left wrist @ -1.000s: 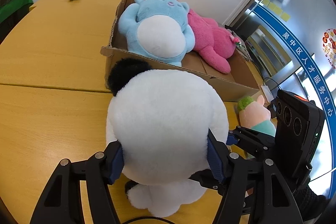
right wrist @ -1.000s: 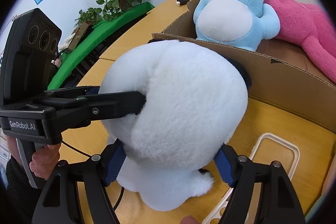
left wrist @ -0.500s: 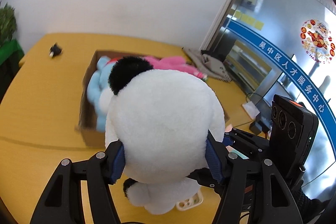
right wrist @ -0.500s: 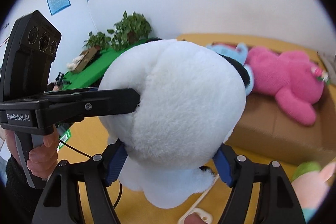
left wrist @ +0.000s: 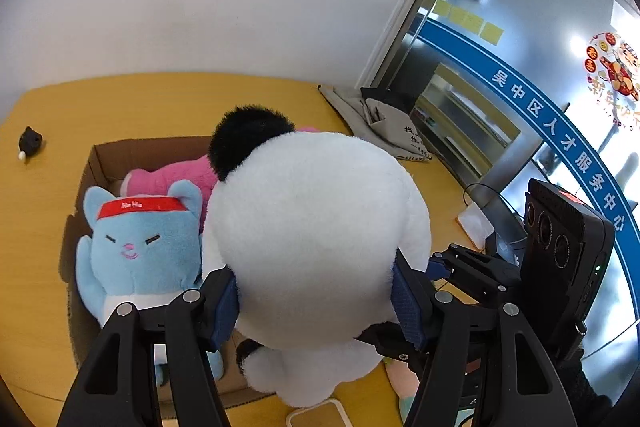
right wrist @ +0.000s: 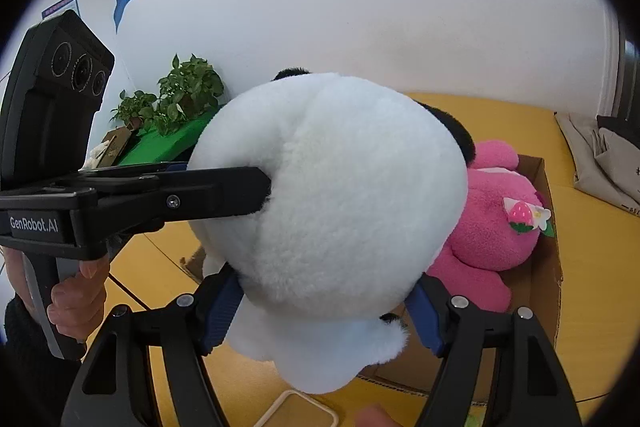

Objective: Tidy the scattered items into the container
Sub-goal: 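Carry the panda over the box and lower it beside the blue cat, then open both tools and withdraw them from the box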

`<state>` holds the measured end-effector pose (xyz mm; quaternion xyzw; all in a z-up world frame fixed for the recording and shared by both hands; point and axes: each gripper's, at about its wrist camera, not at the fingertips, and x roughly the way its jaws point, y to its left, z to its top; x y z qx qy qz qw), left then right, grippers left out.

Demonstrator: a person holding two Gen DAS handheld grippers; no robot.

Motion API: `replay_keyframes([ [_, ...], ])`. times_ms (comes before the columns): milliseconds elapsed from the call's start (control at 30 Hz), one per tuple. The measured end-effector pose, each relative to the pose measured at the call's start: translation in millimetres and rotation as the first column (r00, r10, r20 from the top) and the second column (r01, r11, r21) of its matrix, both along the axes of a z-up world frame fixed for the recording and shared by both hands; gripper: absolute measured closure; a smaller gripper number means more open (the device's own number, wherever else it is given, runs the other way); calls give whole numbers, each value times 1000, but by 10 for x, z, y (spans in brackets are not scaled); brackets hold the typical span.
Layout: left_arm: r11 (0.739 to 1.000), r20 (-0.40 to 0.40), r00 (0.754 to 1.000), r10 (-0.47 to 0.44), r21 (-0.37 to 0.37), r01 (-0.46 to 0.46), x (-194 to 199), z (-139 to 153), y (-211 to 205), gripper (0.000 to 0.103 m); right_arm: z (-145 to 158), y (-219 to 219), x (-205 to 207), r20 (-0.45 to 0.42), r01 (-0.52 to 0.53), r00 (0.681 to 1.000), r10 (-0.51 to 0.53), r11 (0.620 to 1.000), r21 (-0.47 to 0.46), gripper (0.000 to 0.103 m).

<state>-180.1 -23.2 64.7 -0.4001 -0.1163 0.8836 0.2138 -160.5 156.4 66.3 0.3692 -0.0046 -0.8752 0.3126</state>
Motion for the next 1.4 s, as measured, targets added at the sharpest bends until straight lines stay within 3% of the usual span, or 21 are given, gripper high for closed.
replay_keyframes([
  [200,1000,123,992,28,-17,-26,-477,-571,118,32,-591,106,-408,136,15,990,-21,999,49,30],
  [300,999,124,992,37,-31,-33,-448,-644,125,31,-830,89,-534,199,-4,980,-6,999,52,30],
  [467,998,124,991,52,-52,-46,-399,-763,135,26,-981,29,-533,234,-18,972,4,998,57,29],
  [633,997,86,994,71,-24,-69,-208,-631,98,15,-925,115,-384,221,-18,975,6,999,51,25],
  [867,983,-51,989,141,-115,-146,271,-215,-17,9,-549,498,-129,148,70,987,-69,998,2,23],
  [967,956,-112,976,186,-210,-206,544,-116,-1,0,-473,518,18,107,121,987,-124,992,28,22],
  [1100,915,-143,964,226,-309,-260,883,-193,46,0,-428,409,278,31,204,978,-207,975,93,21],
  [1200,889,-151,951,269,-341,-305,1114,-267,85,0,-391,352,441,-12,235,972,-235,963,130,21],
  [1400,872,-153,939,307,-349,-342,1479,-314,160,0,-312,262,852,-70,283,959,-275,944,170,21],
])
